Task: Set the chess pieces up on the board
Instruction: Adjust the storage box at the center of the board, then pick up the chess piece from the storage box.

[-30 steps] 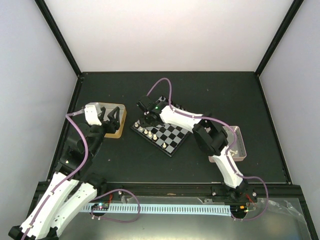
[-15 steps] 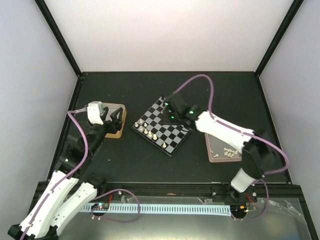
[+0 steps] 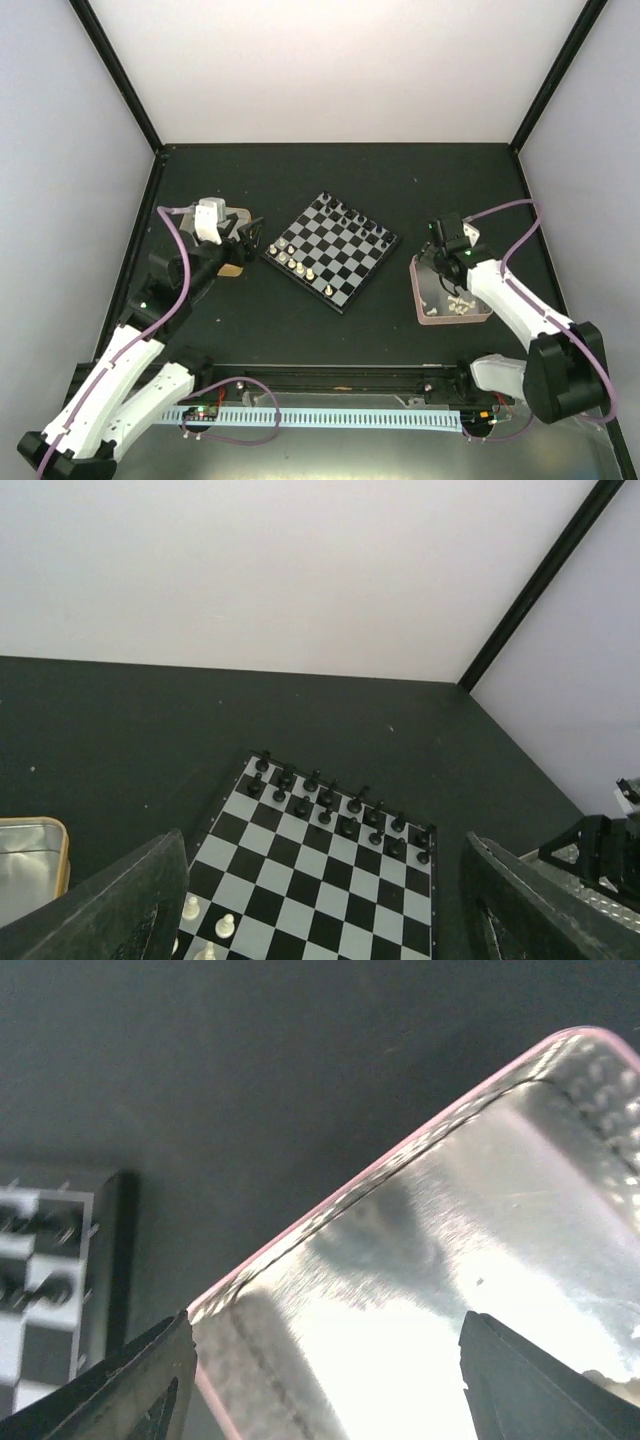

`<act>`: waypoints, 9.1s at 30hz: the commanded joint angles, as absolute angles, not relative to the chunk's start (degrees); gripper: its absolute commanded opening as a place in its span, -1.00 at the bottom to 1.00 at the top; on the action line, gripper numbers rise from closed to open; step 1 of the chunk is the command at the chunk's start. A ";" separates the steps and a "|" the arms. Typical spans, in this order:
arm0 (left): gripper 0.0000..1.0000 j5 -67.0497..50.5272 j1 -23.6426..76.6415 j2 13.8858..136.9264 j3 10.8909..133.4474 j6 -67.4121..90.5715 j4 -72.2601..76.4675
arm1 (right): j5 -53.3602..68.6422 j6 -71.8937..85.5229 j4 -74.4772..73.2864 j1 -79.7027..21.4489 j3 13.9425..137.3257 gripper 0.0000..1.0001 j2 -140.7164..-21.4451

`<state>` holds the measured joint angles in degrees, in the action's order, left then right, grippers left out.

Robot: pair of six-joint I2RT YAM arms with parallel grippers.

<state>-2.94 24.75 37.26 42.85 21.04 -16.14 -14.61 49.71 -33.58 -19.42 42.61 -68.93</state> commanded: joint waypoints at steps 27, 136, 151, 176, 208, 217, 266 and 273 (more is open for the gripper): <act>0.52 -2.55 24.35 57.30 51.12 15.50 -1.54 | -12.37 59.86 -37.66 -7.68 56.00 0.39 -81.85; 0.54 -13.16 24.26 54.54 44.65 23.39 -4.70 | -8.43 54.03 -28.16 -4.61 43.96 -0.10 -85.33; 0.54 -11.49 24.26 54.39 44.46 22.91 -4.92 | -9.83 47.96 -30.01 -4.64 49.72 -0.12 -93.88; 0.49 -24.17 26.13 61.35 46.43 23.29 -4.70 | 7.07 48.97 -25.28 -4.65 41.10 -0.65 -79.00; -0.09 -10.80 61.91 100.61 60.34 13.01 27.36 | 32.55 91.38 -22.94 -4.65 24.06 -0.61 -36.62; -0.21 -12.50 62.40 103.00 61.74 8.74 27.49 | 33.30 91.14 -24.05 -4.61 25.13 -0.61 -36.10; -0.97 -26.98 52.51 84.88 62.90 18.16 11.78 | 40.48 73.65 10.56 -4.39 26.26 0.74 -35.04; -0.97 -33.56 48.80 79.02 63.68 32.09 17.87 | 48.88 84.05 36.03 -5.12 28.04 0.71 -40.68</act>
